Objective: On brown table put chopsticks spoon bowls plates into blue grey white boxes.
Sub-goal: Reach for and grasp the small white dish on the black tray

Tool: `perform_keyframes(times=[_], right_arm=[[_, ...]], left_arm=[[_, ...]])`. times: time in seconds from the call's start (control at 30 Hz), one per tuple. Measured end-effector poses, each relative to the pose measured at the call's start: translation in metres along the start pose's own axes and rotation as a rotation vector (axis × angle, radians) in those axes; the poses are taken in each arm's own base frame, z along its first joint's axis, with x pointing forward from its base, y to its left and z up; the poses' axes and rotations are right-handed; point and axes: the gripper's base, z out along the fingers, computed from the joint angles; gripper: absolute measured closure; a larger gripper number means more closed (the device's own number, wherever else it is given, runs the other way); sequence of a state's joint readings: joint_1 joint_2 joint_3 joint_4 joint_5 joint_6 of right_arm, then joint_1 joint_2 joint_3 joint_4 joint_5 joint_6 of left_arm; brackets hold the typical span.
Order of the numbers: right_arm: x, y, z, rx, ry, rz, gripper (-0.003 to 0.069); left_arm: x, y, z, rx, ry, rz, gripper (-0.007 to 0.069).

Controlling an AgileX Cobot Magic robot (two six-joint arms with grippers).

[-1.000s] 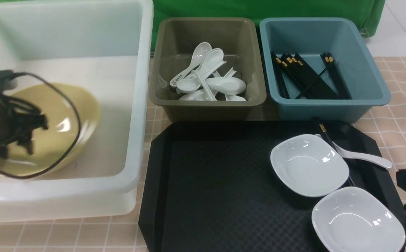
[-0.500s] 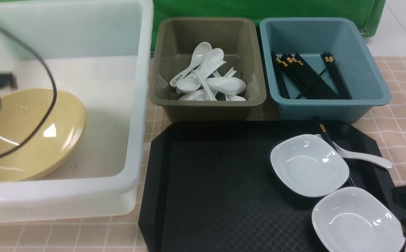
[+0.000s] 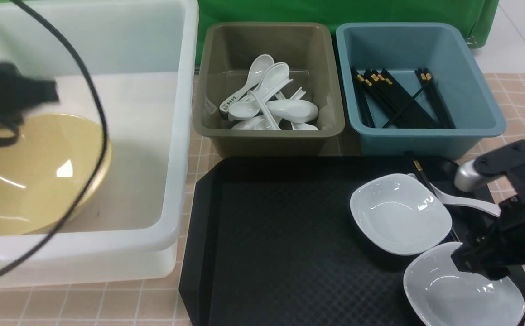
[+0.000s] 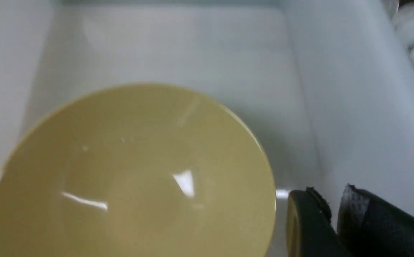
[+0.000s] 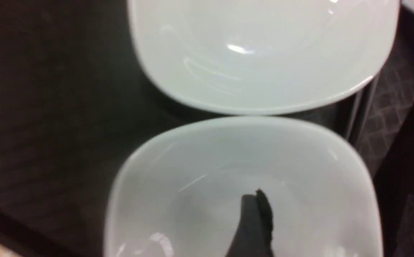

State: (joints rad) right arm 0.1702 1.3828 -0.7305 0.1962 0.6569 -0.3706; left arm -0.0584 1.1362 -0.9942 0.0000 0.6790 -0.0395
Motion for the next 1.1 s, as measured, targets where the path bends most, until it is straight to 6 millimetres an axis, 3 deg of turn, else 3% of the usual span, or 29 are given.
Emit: perform_keyframes(times=[0.1, 0.2, 0.23, 0.4, 0.6, 0.73, 0.9, 1.0, 1.1], right_arm=[[-0.009, -0.004, 0.010, 0.001, 0.033, -0.008, 0.0110], [-0.013, -0.005, 0.013, 0.000, 0.041, -0.006, 0.0109], [-0.014, -0.006, 0.014, 0.000, 0.044, -0.003, 0.0109], [-0.014, -0.006, 0.013, 0.000, 0.045, 0.025, 0.0109], [-0.014, -0.006, 0.013, 0.000, 0.045, 0.049, 0.0109], [-0.014, -0.006, 0.013, 0.006, 0.043, 0.031, 0.0109], [-0.014, -0.010, 0.016, 0.026, 0.057, 0.000, 0.0109], [-0.013, -0.011, 0.021, 0.026, 0.077, 0.001, 0.0109], [-0.011, -0.012, 0.029, 0.017, 0.111, 0.005, 0.0109]], left_arm=[[-0.005, -0.008, 0.026, 0.086, 0.116, 0.013, 0.0614], [-0.015, -0.014, 0.043, 0.145, 0.144, 0.019, 0.0626], [-0.021, -0.017, 0.064, 0.178, 0.177, 0.016, 0.0634], [-0.033, -0.022, 0.117, 0.220, 0.288, 0.011, 0.0634], [-0.021, -0.015, 0.160, 0.147, 0.419, -0.006, 0.0633], [-0.013, -0.010, 0.169, 0.090, 0.475, 0.021, 0.0632], [-0.014, -0.001, 0.164, -0.003, 0.484, 0.060, 0.0631], [-0.021, 0.002, 0.149, -0.047, 0.457, 0.064, 0.0631], [-0.036, 0.000, 0.117, -0.029, 0.364, 0.036, 0.0631]])
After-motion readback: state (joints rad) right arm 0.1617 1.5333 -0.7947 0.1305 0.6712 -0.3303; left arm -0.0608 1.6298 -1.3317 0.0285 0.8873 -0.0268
